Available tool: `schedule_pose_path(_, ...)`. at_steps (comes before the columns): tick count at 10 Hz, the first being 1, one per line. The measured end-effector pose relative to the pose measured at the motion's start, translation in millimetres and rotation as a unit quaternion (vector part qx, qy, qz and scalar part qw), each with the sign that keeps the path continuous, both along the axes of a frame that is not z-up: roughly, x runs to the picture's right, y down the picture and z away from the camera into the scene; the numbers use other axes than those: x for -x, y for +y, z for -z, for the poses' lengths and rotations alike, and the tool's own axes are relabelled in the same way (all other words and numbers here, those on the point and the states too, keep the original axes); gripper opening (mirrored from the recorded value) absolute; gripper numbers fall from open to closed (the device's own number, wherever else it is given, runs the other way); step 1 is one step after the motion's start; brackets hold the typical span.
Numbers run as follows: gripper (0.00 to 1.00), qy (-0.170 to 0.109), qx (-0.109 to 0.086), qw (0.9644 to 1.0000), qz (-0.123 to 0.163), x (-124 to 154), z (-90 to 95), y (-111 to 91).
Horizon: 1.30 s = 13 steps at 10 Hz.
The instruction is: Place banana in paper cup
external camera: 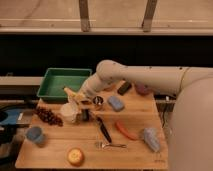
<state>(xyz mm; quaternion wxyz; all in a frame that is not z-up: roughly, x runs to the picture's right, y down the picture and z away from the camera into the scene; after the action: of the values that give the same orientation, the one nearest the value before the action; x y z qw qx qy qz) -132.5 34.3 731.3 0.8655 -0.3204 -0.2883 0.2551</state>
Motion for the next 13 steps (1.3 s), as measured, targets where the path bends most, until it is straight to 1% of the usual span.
schedule_pose_path(3,0.0,-0.022,-0.003,0.9996,0.015,24,4.8,-1)
schedule_pose_path(5,0.0,-0.036,-0.001,0.9992,0.019,36,4.5,-1)
schedule_pose_path(8,0.0,-0.056,0.009,0.9982,0.022,55,-3.0,3)
schedule_pose_path(13,0.0,-0.069,0.026,0.9972,0.015,61,-20.1,11)
